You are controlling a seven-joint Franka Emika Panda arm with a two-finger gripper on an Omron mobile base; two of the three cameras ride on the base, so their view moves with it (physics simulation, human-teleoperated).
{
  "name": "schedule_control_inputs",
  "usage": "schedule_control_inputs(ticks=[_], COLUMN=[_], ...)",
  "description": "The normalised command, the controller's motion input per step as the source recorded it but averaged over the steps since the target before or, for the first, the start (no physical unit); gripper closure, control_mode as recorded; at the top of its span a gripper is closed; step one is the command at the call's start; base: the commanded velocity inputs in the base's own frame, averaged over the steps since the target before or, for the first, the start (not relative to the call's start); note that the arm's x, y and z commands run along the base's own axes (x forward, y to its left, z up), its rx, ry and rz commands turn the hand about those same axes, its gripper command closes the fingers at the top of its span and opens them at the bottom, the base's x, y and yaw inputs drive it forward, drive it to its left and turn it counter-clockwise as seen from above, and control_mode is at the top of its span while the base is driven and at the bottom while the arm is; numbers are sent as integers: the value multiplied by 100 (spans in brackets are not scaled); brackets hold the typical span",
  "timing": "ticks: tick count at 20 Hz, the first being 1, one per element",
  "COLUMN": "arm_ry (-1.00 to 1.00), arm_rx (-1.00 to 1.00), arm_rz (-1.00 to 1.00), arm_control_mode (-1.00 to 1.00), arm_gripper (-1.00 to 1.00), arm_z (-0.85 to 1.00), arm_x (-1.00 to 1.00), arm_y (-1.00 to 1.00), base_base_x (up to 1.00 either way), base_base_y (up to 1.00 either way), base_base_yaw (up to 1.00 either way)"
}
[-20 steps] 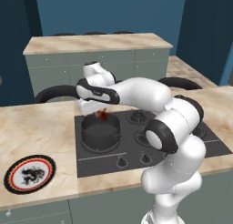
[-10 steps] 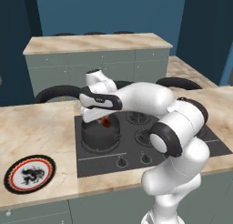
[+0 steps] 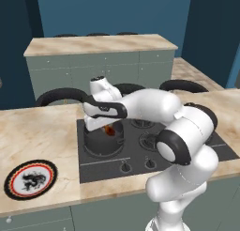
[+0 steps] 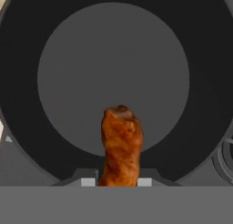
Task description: Retrieve the frozen meat and place it in the pot on a burner. Then turn the burner on.
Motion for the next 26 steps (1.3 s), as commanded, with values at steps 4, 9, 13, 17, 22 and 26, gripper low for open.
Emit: schedule_control_inputs(ticks=[4, 9, 13, 17, 22, 26], arm_ry=[-4, -7, -4, 0, 0, 0], arm_rx=[0, 0, 2, 0, 0, 0], arm_rz=[0, 0, 0, 0, 0, 0], arm_control_mode=[-100, -100, -100, -100, -100, -100], arm_gripper=[100, 100, -100, -100, -100, -100], arm_z=[-12, -13, -5, 0, 0, 0], arm_x=[3, 3, 0, 0, 0, 0], arm_y=[0, 0, 0, 0, 0, 0], base_base_x=[0, 0, 0, 0, 0, 0], base_base_y=[0, 0, 0, 0, 0, 0], base_base_yaw=[0, 0, 0, 0, 0, 0])
